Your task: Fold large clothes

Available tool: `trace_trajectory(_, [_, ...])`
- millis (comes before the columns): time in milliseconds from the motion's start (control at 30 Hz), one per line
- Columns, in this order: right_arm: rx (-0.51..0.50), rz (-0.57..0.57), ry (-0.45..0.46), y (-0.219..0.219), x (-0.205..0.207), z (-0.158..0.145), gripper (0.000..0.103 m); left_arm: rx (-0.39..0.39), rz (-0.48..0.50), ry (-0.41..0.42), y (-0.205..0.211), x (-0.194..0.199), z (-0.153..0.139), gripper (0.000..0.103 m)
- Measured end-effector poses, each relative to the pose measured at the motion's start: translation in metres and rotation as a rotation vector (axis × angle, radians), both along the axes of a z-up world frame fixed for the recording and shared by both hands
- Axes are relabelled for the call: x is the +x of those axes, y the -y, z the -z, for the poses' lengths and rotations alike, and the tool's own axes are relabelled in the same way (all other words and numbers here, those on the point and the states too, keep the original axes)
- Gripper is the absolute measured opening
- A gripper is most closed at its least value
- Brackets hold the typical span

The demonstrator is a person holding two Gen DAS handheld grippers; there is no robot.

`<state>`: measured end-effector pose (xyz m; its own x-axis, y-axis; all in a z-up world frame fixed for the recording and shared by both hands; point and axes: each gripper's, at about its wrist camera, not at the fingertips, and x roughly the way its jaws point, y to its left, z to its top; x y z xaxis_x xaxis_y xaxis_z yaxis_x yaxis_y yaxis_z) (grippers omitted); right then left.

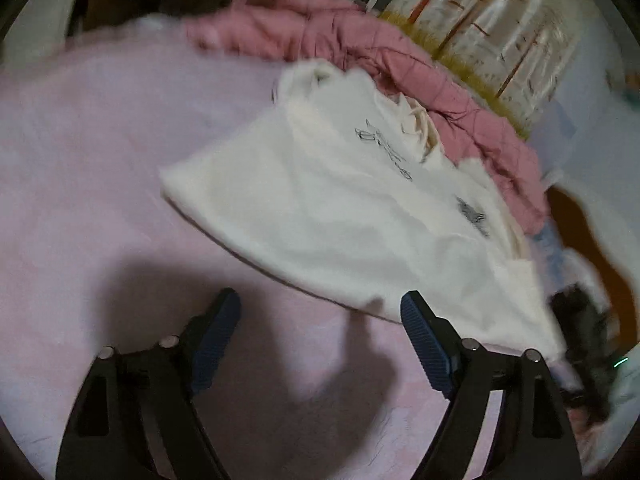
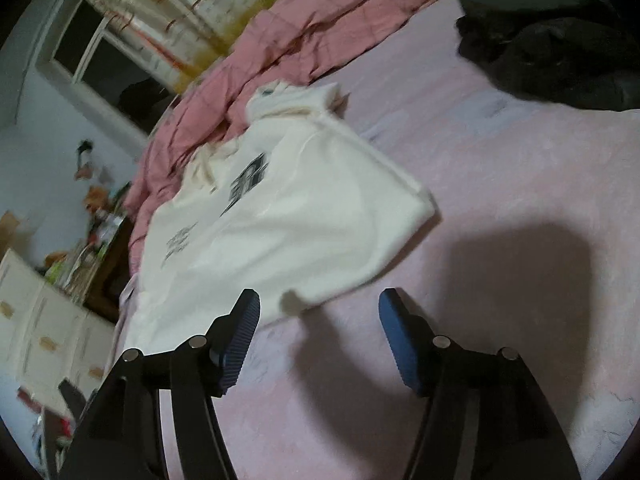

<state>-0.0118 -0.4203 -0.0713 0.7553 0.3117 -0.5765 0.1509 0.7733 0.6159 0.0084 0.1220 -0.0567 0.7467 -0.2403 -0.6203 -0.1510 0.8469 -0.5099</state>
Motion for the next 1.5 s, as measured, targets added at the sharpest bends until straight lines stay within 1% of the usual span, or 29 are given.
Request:
trace_trajectory(33, [-0.015,0.051,0.003,0.001,0.004,0.001,0.061,-0.027,-0.015,0.027,-0.002,0.002,0.0,0.087])
trace_trajectory(133, [-0.125,0.201,-0.041,0.012,0.03,0.002,0.055,-0.087,-0.044,0.005,-0.009,0.021,-0.001,0.09])
trace_trajectory(233, [-0.053,0.136,-0.038,0.025,0.05,0.0,0.056,-0.075,-0.087,-0.015,-0.016,0.043,-0.004,0.09])
trace_trajectory(367, [-0.013,0.036,-0.016,0.026,0.065,0.001,0.055,-0.028,-0.105,-0.023,-0.028,0.076,0.0,0.088])
trace_trajectory(400, [-0.006,0.005,-0.009,0.024,0.069,0.002,0.05,-0.017,-0.108,-0.014,-0.028,0.082,-0.001,0.085])
trace_trajectory(433, [-0.004,-0.02,-0.013,0.021,0.075,0.003,0.046,0.0,-0.118,-0.013,-0.028,0.086,0.0,0.066])
trace_trajectory(467, [-0.013,-0.028,-0.022,0.017,0.081,0.004,0.045,0.012,-0.134,-0.029,-0.026,0.091,0.002,0.04])
trace_trajectory(500, [-0.017,-0.03,-0.023,0.015,0.083,0.005,0.042,0.011,-0.138,-0.05,-0.026,0.095,0.006,0.034])
trace_trajectory(533, [-0.019,-0.036,-0.021,0.013,0.087,0.005,0.034,0.01,-0.119,-0.062,-0.025,0.101,0.009,0.027])
trace_trajectory(567, [-0.023,-0.04,-0.027,0.01,0.092,0.006,0.025,0.021,-0.096,-0.066,-0.021,0.104,0.01,0.011])
trace_trajectory(600, [-0.047,-0.018,-0.057,0.008,0.098,0.008,0.004,0.029,-0.101,-0.069,-0.022,0.104,0.009,0.009])
trace_trajectory(633, [-0.063,0.005,-0.075,0.007,0.099,0.008,0.004,0.039,-0.119,-0.07,-0.022,0.102,0.007,0.008])
trace_trajectory(667, [-0.082,0.022,-0.063,0.006,0.095,0.005,0.004,0.05,-0.132,-0.062,-0.023,0.097,0.004,0.008])
trace_trajectory(733, [-0.2,0.078,0.0,-0.001,0.077,-0.012,0.003,0.074,-0.129,-0.009,-0.024,0.083,-0.007,0.008])
trace_trajectory(800, [-0.323,0.108,0.034,-0.012,0.059,-0.027,0.003,0.152,-0.101,0.091,-0.02,0.061,-0.025,0.007])
trace_trajectory(833, [-0.369,0.118,0.052,-0.017,0.048,-0.035,0.003,0.216,-0.104,0.115,-0.018,0.05,-0.034,0.005])
trace_trajectory(867, [-0.392,0.121,0.071,-0.019,0.039,-0.04,0.003,0.255,-0.09,0.124,-0.017,0.04,-0.041,0.005])
trace_trajectory(900, [-0.414,0.131,0.085,-0.02,0.029,-0.045,0.003,0.253,-0.083,0.128,-0.02,0.032,-0.045,0.005])
trace_trajectory(933, [-0.426,0.146,0.09,-0.018,0.019,-0.049,0.003,0.24,-0.085,0.128,-0.024,0.021,-0.048,0.005])
trace_trajectory(1000, [-0.387,0.17,0.106,-0.008,-0.003,-0.055,0.003,0.246,-0.073,0.136,-0.024,0.005,-0.054,0.005])
trace_trajectory(1067, [-0.349,0.177,0.11,0.003,-0.026,-0.059,0.003,0.32,-0.059,0.16,-0.014,-0.019,-0.061,0.005])
trace_trajectory(1133, [-0.352,0.175,0.105,0.01,-0.042,-0.059,0.003,0.358,-0.048,0.162,-0.006,-0.034,-0.063,0.005])
trace_trajectory(1167, [-0.349,0.176,0.091,0.013,-0.047,-0.055,0.003,0.362,-0.039,0.149,-0.004,-0.04,-0.061,0.006])
trace_trajectory(1233, [-0.326,0.166,0.021,0.018,-0.045,-0.038,0.003,0.377,-0.033,0.108,-0.001,-0.043,-0.05,0.007])
trace_trajectory(1333, [-0.342,0.162,-0.078,0.017,-0.036,-0.014,0.004,0.415,-0.051,0.033,0.001,-0.036,-0.022,0.01])
trace_trajectory(1400, [-0.372,0.181,-0.066,0.012,-0.035,-0.016,0.004,0.398,-0.05,0.025,-0.001,-0.037,-0.01,0.013])
trace_trajectory(1433, [-0.388,0.185,-0.057,0.01,-0.035,-0.018,0.005,0.395,-0.053,0.028,-0.003,-0.039,-0.006,0.017])
trace_trajectory(1467, [-0.394,0.186,-0.056,0.009,-0.034,-0.018,0.006,0.389,-0.057,0.029,-0.005,-0.04,-0.003,0.027])
trace_trajectory(1500, [-0.397,0.186,-0.064,0.009,-0.033,-0.017,0.014,0.39,-0.073,0.024,-0.008,-0.041,0.0,0.034])
